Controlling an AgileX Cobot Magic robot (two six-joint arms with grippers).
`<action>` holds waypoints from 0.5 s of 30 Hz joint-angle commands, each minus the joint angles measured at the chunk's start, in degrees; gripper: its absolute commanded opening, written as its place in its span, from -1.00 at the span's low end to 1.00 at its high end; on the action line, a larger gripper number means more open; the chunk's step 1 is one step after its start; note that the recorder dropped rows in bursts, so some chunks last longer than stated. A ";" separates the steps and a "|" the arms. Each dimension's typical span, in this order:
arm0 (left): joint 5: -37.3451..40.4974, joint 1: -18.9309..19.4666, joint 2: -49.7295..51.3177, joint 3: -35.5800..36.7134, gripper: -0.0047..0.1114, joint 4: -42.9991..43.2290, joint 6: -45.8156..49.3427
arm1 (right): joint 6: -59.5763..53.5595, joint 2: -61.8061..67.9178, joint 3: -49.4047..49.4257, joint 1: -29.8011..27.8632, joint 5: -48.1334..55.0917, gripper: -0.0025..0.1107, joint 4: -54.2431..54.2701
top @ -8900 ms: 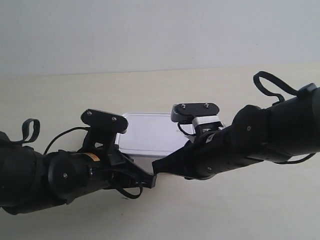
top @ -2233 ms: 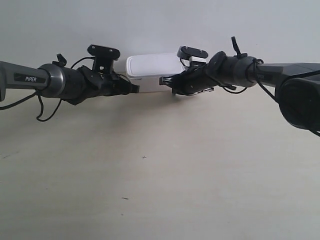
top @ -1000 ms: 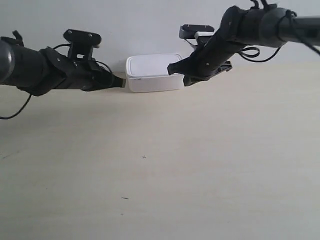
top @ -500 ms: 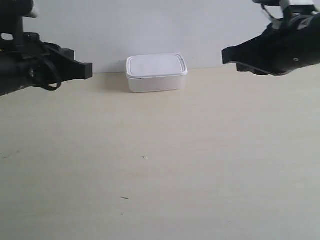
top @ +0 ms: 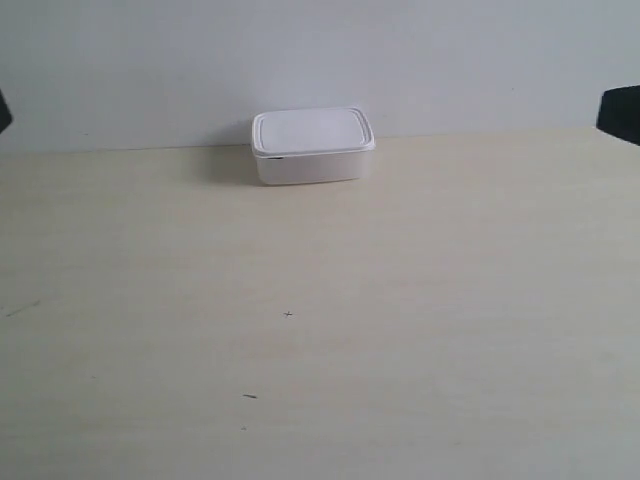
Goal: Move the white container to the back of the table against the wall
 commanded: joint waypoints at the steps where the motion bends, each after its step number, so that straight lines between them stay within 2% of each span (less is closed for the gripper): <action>1: 1.08 -0.37 -9.17 3.21 -0.92 -0.14 -1.64 | 0.39 -7.49 2.27 0.19 3.90 -0.96 0.08; 9: 9.62 -0.37 -22.46 6.54 -0.92 2.35 -3.75 | 0.39 -15.67 3.65 0.19 8.15 -0.96 0.21; 15: 6.17 -0.37 -24.63 7.27 -0.92 2.43 -6.43 | 0.28 -15.85 3.65 0.19 1.84 -0.96 0.73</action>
